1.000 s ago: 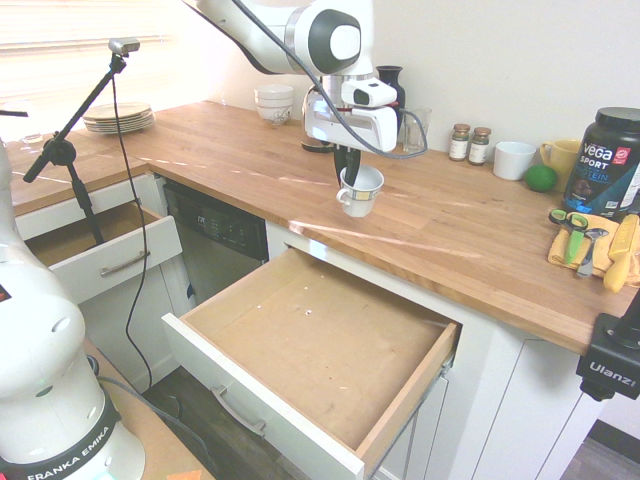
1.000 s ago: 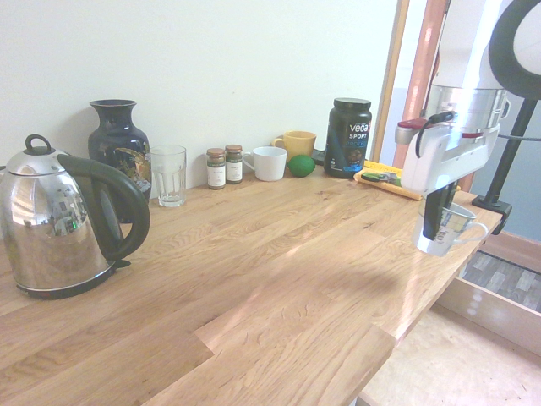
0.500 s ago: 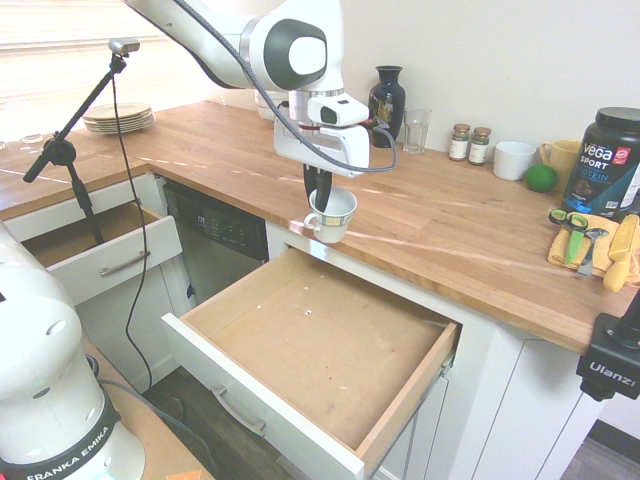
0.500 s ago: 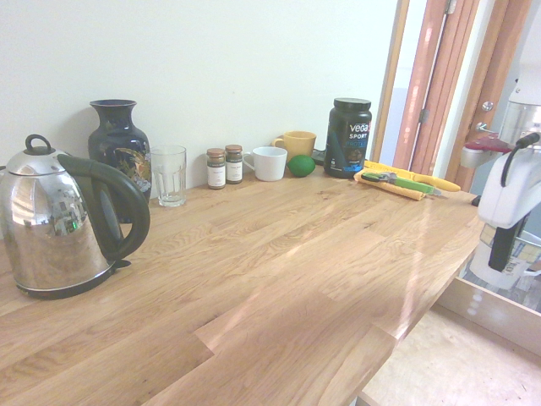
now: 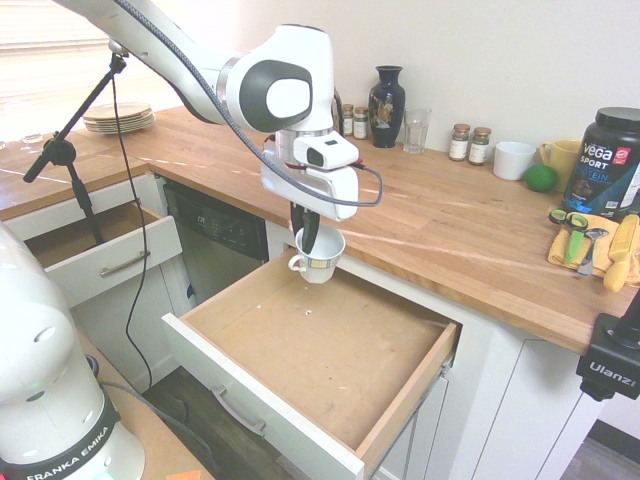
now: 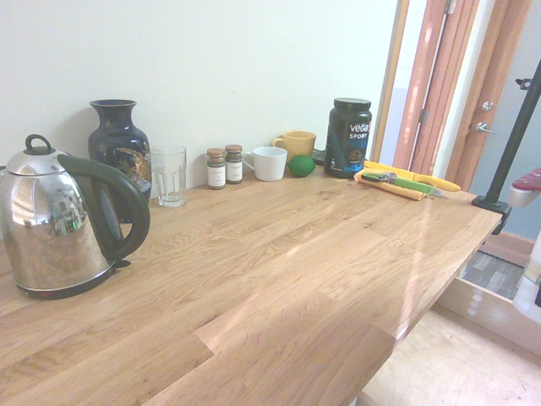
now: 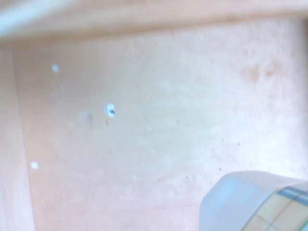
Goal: Put cup in the drawer
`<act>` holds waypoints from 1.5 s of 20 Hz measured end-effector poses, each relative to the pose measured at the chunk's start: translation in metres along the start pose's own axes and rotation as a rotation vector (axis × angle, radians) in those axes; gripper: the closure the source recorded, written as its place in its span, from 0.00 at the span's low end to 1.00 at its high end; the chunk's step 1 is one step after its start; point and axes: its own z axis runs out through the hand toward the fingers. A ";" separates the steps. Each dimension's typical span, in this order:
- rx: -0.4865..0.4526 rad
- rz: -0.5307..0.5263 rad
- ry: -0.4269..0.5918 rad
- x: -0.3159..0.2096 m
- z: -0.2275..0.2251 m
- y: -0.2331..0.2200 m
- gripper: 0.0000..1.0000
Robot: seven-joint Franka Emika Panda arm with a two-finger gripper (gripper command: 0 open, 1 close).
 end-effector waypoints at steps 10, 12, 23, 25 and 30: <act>-0.032 -0.029 0.015 -0.014 0.075 0.032 1.00; -0.050 -0.042 0.016 -0.011 0.089 0.033 1.00; -0.061 -0.110 -0.006 0.001 0.175 0.014 1.00; -0.060 -0.112 -0.009 0.003 0.186 0.009 1.00; -0.054 -0.113 -0.018 0.008 0.206 -0.006 1.00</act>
